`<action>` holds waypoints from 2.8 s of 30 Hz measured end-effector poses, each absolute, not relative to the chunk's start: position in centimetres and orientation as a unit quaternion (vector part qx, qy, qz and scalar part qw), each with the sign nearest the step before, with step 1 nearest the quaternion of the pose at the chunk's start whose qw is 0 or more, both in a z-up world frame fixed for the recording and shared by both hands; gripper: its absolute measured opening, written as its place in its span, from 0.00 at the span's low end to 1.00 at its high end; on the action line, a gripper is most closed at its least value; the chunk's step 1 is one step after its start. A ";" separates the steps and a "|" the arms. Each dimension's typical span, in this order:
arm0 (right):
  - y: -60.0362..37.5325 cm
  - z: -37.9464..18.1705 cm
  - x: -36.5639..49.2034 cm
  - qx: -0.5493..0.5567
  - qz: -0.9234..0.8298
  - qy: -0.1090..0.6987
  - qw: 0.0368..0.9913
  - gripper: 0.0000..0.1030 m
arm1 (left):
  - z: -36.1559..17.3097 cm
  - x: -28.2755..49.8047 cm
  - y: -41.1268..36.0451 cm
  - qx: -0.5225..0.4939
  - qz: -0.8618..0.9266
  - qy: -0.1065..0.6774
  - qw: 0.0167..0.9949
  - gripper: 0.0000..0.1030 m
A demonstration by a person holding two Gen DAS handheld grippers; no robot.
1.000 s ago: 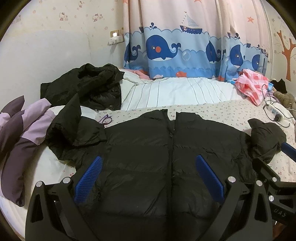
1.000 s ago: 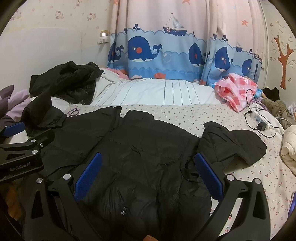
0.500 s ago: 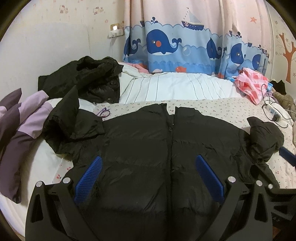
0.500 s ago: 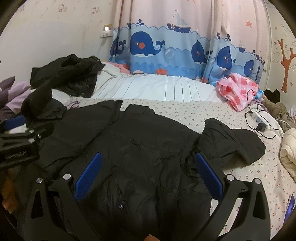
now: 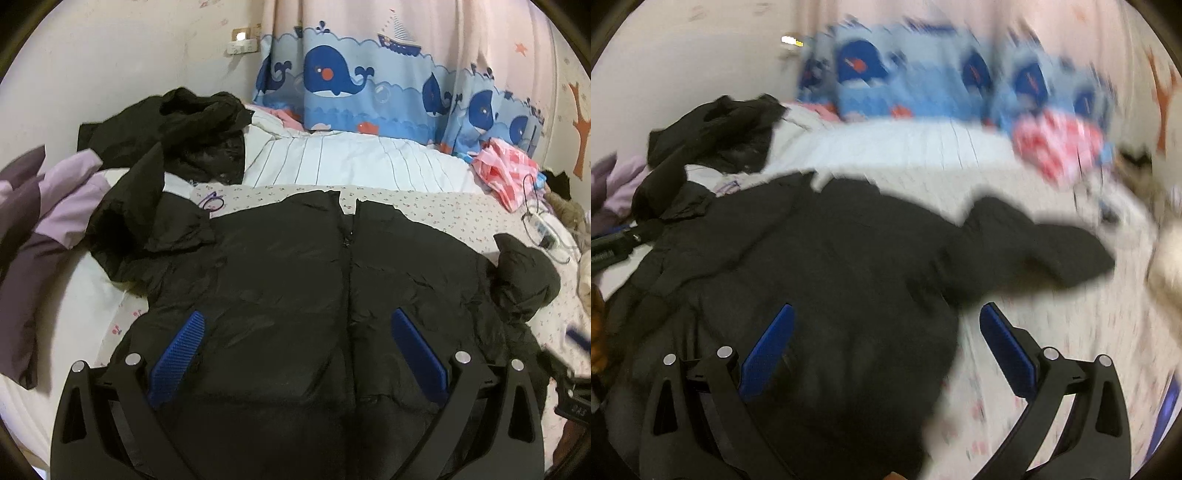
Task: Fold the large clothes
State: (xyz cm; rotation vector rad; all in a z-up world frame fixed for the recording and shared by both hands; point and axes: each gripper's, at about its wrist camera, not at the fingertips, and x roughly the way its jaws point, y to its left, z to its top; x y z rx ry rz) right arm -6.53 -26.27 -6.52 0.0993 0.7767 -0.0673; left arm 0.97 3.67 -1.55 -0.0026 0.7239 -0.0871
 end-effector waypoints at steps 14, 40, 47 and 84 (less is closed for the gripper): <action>-22.2 -14.8 -18.8 0.075 0.092 0.472 0.874 0.64 | -1.4 0.9 6.9 -0.070 -0.059 0.377 0.922 0.94; -52.4 -2.3 -12.8 0.387 -0.007 0.345 0.855 0.94 | -2.8 3.0 2.2 -0.109 -0.105 0.407 0.901 0.94; -62.5 -10.8 -6.7 0.520 -0.056 0.308 0.795 0.94 | -3.3 3.7 0.4 -0.102 -0.130 0.380 0.910 0.94; -76.2 -10.0 -1.2 0.428 -0.182 0.183 0.866 0.03 | -6.2 5.0 -1.8 -0.099 -0.148 0.401 0.899 0.94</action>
